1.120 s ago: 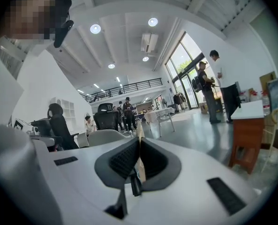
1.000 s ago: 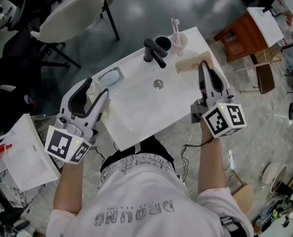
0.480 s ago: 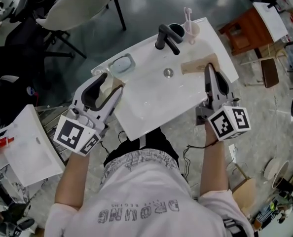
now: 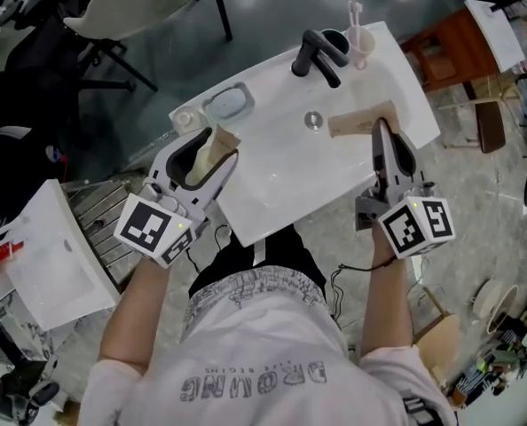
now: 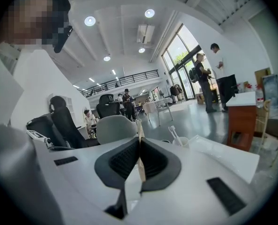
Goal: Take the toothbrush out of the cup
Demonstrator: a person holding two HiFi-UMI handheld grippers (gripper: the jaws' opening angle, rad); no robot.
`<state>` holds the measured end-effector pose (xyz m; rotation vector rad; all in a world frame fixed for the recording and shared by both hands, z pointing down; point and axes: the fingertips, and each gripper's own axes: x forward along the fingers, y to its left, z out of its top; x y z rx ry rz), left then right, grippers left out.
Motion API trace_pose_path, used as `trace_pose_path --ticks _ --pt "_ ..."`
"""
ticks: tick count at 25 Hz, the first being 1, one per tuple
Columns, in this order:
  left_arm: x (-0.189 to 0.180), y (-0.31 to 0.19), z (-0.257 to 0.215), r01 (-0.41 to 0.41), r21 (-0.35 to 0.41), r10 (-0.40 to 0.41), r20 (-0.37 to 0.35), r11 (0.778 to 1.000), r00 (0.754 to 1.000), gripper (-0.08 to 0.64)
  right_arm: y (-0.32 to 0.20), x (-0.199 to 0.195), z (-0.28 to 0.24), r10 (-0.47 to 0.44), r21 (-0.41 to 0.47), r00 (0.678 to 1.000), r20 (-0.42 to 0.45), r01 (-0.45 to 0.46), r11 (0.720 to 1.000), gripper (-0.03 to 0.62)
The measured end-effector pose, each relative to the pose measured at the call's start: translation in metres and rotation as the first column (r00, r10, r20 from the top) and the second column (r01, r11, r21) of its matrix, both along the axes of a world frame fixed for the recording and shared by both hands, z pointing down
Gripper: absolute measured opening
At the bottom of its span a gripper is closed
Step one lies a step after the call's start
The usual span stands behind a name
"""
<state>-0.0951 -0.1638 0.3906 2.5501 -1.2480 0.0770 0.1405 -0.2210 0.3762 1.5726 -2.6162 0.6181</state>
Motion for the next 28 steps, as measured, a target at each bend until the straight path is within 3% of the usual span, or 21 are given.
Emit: trace_pose_path --ticks 21,28 --pt "0.002 -0.005 0.060 -0.039 -0.077 0.042 0.038 0.996 0.998 0.252 -0.001 -0.021 0.037 -0.038 -0.070 0.999 -0.018 0.037 0.997 0.012" --pt "0.005 -0.002 0.081 -0.045 -0.108 0.055 0.091 0.993 0.994 0.253 -0.003 -0.024 0.050 -0.052 -0.099 0.999 -0.013 0.050 0.994 0.012"
